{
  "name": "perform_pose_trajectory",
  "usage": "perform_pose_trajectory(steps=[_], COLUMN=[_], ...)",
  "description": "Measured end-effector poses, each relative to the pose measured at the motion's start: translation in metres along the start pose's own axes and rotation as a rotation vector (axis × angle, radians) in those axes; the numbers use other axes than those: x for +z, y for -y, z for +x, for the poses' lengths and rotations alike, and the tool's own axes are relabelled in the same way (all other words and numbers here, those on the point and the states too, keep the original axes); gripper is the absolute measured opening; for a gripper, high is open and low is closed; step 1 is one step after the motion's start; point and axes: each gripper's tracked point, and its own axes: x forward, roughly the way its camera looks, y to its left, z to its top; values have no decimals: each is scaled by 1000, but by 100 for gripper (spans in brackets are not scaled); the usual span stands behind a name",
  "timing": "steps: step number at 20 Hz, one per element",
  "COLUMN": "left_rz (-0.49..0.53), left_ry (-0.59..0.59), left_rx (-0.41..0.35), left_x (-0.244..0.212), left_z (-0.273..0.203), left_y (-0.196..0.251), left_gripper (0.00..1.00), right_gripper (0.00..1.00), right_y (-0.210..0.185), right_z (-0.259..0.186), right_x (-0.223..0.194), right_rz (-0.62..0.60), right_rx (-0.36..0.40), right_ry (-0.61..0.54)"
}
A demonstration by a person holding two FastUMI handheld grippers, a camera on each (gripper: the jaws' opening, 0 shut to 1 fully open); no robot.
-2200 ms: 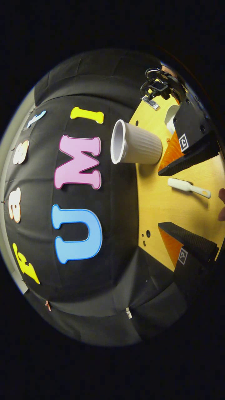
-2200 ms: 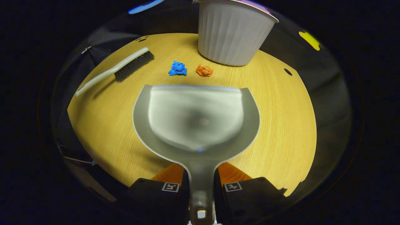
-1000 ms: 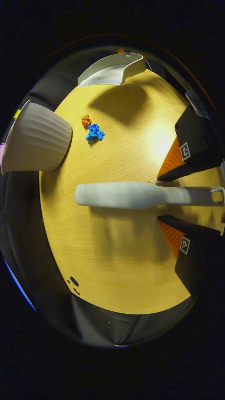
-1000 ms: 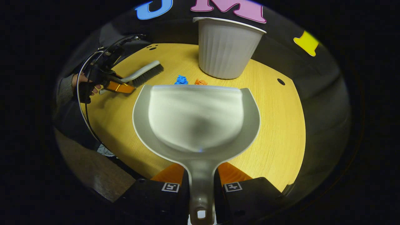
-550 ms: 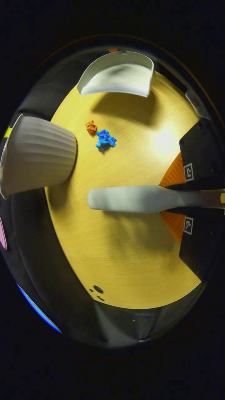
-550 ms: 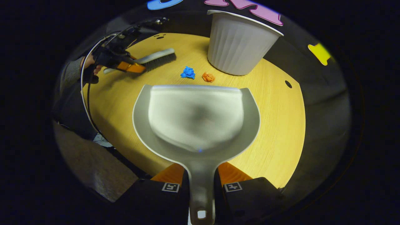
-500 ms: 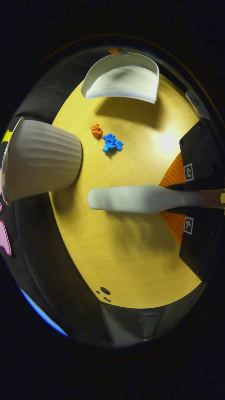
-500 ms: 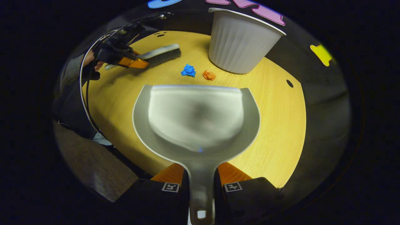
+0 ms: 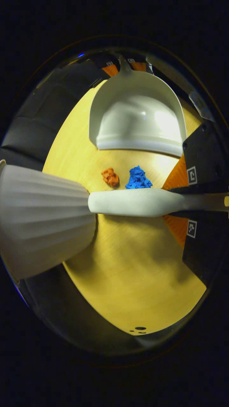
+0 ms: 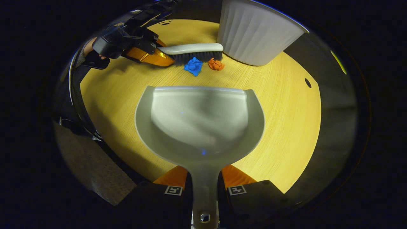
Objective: Pick up the small broom and dustpan from the desktop, sweep the trash into the dustpan with the broom, and then empty the trash into the garbage bin.
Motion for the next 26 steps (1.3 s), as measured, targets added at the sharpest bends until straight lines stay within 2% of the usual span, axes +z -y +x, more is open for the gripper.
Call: perform_pose_trajectory(steps=[4, 6, 7, 9, 10, 11, 12, 13, 14, 15, 17, 20, 23, 24, 25, 26], left_rz=[46, 33, 19, -6, -30, -62, -93, -113, -141, -165, -233, -295, -300, -300, -297, -288], left_ry=[-14, -21, -19, -5, 26, 58, 87, 107, 129, 148, 164, 154, 132, 123, 119, 113], left_rx=[-219, -287, -294, -266, -236, -203, -160, -119, -64, -7, 123, 147, 172, 167, 162, 155], left_x=[6, 4, 6, 8, 12, 13, 13, 12, 10, 5, -21, -48, -74, -85, -91, -100], left_z=[-5, -14, -17, -23, -30, -40, -44, -49, -57, -67, -102, -110, -109, -108, -109, -107], left_y=[45, 61, 63, 64, 64, 62, 56, 48, 37, 22, -23, -39, -57, -58, -56, -54], left_gripper=[25, 25, 26, 26, 25, 25, 25, 25, 25, 25, 25, 25, 27, 24, 25, 24], right_gripper=[37, 37, 37, 37, 33, 33, 33, 37, 33, 37, 37, 37, 37, 37, 33, 37], right_y=[11, 11, 12, 6, 3, 1, 0, 0, -2, -1, 10, 21, 36, 41, 44, 56], right_z=[8, 15, 23, 33, 42, 44, 44, 42, 35, 31, -2, -54, -116, -133, -147, -171], right_x=[13, 23, 27, 31, 34, 37, 38, 40, 41, 42, 38, 44, 68, 74, 78, 91], right_rz=[-57, -66, -69, -38, -5, 35, 51, 63, 88, 104, 158, 231, 288, 306, 322, 343], right_rx=[-6, -3, -7, -6, -7, -11, -18, -28, -27, -33, -86, -102, -127, -132, -139, -161], right_ry=[43, 71, 100, 152, 183, 220, 239, 254, 266, 267, 248, 257, 299, 309, 320, 342])
